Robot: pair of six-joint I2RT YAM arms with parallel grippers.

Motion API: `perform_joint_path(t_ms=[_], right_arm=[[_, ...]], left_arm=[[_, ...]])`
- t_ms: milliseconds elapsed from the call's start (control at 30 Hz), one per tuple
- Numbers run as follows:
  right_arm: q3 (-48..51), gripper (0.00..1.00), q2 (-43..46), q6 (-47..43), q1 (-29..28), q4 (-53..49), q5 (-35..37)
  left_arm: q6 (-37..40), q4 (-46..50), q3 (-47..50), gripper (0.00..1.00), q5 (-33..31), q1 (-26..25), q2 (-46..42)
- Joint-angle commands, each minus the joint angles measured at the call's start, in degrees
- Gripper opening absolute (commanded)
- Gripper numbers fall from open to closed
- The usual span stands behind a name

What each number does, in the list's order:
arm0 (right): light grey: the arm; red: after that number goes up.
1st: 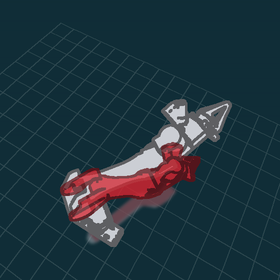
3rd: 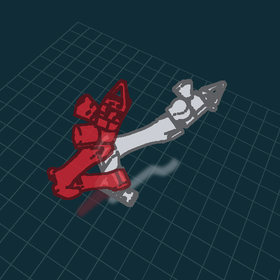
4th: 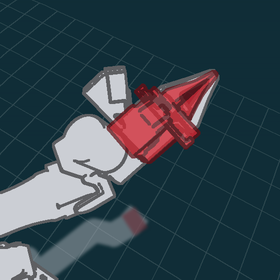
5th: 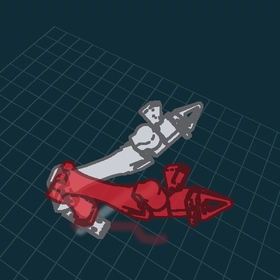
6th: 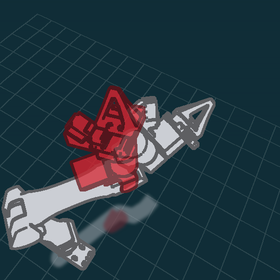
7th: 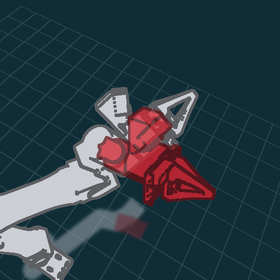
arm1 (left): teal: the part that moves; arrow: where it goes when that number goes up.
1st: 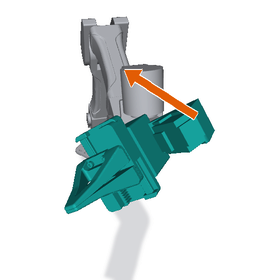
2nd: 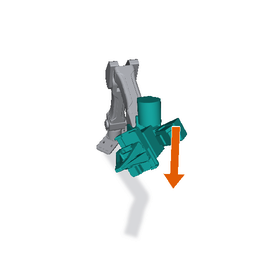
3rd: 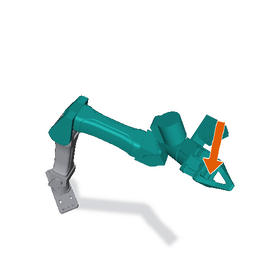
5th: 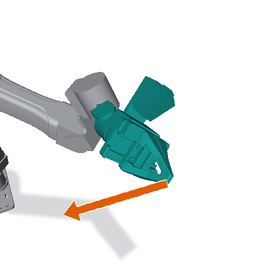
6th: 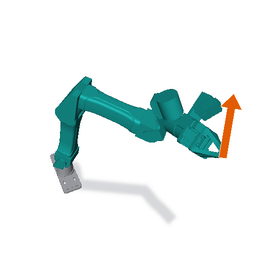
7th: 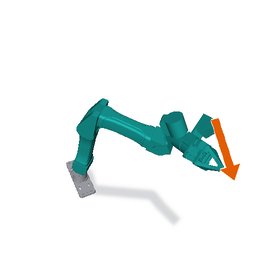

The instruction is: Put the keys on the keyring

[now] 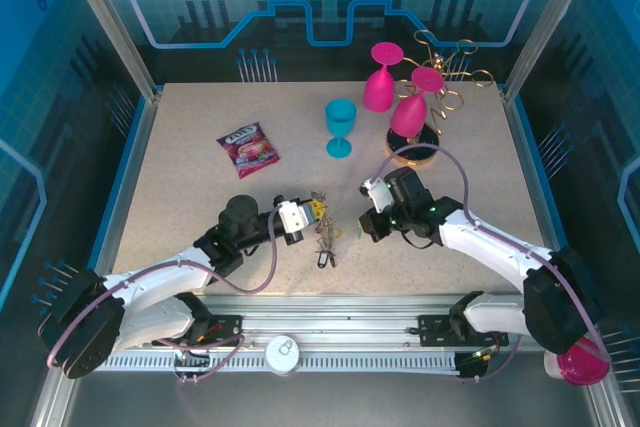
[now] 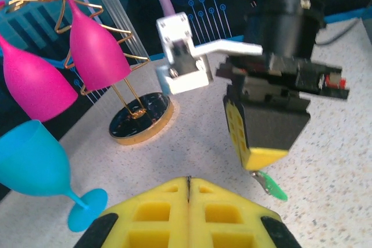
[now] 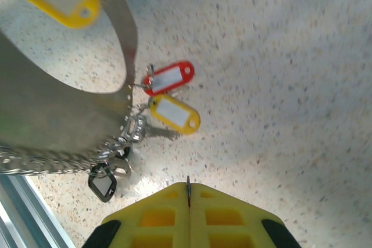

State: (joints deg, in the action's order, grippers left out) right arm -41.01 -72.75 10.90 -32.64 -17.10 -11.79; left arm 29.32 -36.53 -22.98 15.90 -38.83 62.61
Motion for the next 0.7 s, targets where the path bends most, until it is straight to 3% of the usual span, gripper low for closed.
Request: perform_joint_path(t_ms=[0,133,200,267,400,500,667], right_arm=[[1.73,0.0,-3.07,4.75,1.27,1.44,1.19],[1.9,0.03,-5.73,5.95,1.53,2.34,3.97],[1.84,0.22,-5.99,6.07,1.77,2.51,4.49],[1.9,0.32,-4.6,5.71,1.88,3.11,4.49],[2.86,0.38,1.67,1.43,2.82,7.68,1.64],[5.69,0.36,6.73,-5.08,3.47,18.51,-5.74],[13.95,0.34,8.94,-17.82,2.76,46.57,-21.93]], left_arm=[[-8.2,-3.39,-0.63,0.0,1.31,0.38,-0.64],[-10.51,-3.15,-0.44,0.0,1.94,0.47,-0.82],[-10.77,-3.36,-0.44,0.0,2.17,0.63,-0.77],[-11.26,-3.71,-0.41,0.0,2.69,0.9,-0.65],[-12.7,-4.47,-0.42,0.0,5.32,2.22,-0.56],[-14.06,-5.93,-0.05,0.0,9.31,4.08,-0.65],[-14.7,-7.95,0.32,0.0,15.84,6.29,-0.39]])
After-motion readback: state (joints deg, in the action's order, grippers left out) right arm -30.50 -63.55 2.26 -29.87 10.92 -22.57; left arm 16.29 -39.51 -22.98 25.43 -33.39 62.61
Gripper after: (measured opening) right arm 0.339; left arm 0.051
